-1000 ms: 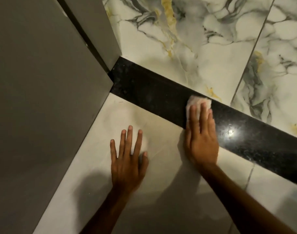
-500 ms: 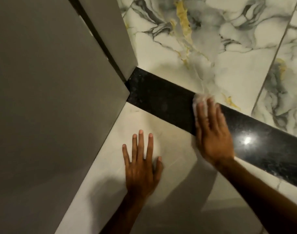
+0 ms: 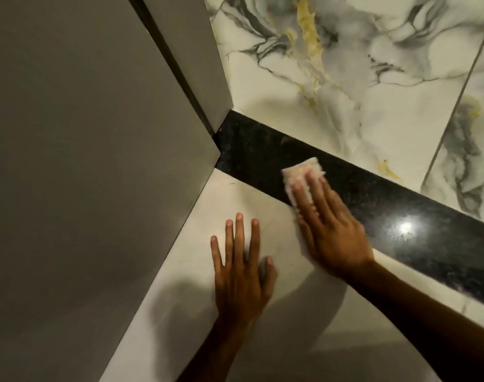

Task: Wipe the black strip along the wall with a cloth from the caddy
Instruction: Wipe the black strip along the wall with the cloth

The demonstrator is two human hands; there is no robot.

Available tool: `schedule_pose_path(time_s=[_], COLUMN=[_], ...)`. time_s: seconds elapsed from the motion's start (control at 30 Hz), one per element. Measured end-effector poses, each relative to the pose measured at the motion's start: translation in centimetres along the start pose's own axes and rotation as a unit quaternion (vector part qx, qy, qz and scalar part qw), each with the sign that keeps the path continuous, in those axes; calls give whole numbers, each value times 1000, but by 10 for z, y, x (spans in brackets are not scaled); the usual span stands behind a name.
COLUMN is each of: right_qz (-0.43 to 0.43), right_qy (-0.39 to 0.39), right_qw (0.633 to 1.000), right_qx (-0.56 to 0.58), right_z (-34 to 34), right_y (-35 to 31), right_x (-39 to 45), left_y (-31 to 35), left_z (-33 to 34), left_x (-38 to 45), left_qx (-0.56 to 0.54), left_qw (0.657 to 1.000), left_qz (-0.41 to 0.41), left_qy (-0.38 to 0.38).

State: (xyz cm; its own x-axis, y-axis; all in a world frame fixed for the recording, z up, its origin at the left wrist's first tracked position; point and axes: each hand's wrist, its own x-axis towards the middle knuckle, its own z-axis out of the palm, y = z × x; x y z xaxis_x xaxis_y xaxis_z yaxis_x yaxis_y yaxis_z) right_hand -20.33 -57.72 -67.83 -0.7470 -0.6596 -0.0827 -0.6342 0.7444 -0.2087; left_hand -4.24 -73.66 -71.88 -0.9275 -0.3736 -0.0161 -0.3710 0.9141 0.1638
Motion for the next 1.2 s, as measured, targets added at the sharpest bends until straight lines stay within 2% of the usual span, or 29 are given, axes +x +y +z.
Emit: schedule_pose_path(time_s=[0.1, 0.2, 0.27, 0.33, 0.4, 0.47, 0.57, 0.63, 0.7, 0.77, 0.83, 0.9, 0.97, 1.07, 1.2], right_qz=[126, 175, 116, 8, -83, -126, -45, 64, 120, 76, -35, -132, -167, -113, 37], right_qy=[29, 63, 45, 16, -16, -27, -22, 4, 25, 13, -14, -42, -53, -34, -2], right_qw=[991, 978, 987, 997, 995, 991, 999, 997, 989, 992, 997, 990, 984, 993, 998], right_qx=[27, 89, 98, 72, 49, 25, 10, 43, 86, 96, 68, 40, 18, -10, 48], right_z=[-8, 1, 8, 12, 11, 10, 3, -3, -2, 2, 6, 8, 7, 0, -4], right_y=[-7, -34, -54, -64, -56, -37, -3, -4, -20, -44, -59, -57, -40, 1, -14], right_x=[35, 116, 160, 172, 146, 99, 59, 81, 124, 162, 170, 141, 94, 57, 116], left_y=[3, 2, 0, 0, 0, 1, 5, 5, 5, 4, 5, 6, 7, 8, 6], left_z=[-1, 6, 9, 9, 4, -1, -6, -5, -3, 0, 1, -3, -9, -13, -4], left_x=[1, -1, -1, 0, -1, -1, 2, 2, 1, 1, 1, 0, 1, 4, 2], left_qx=[-16, -32, -33, -30, -28, -31, -39, -42, -36, -24, -26, -33, -39, -35, -33], left_qw=[1000, 999, 999, 999, 1000, 999, 999, 999, 999, 999, 999, 999, 999, 999, 999], left_qz=[2, 2, 0, -2, -6, -12, -9, -13, -11, -9, -10, -14, -18, -14, -11], left_qy=[10, 23, 26, 18, 11, -2, -2, 3, 10, 23, 28, 30, 17, 2, 31])
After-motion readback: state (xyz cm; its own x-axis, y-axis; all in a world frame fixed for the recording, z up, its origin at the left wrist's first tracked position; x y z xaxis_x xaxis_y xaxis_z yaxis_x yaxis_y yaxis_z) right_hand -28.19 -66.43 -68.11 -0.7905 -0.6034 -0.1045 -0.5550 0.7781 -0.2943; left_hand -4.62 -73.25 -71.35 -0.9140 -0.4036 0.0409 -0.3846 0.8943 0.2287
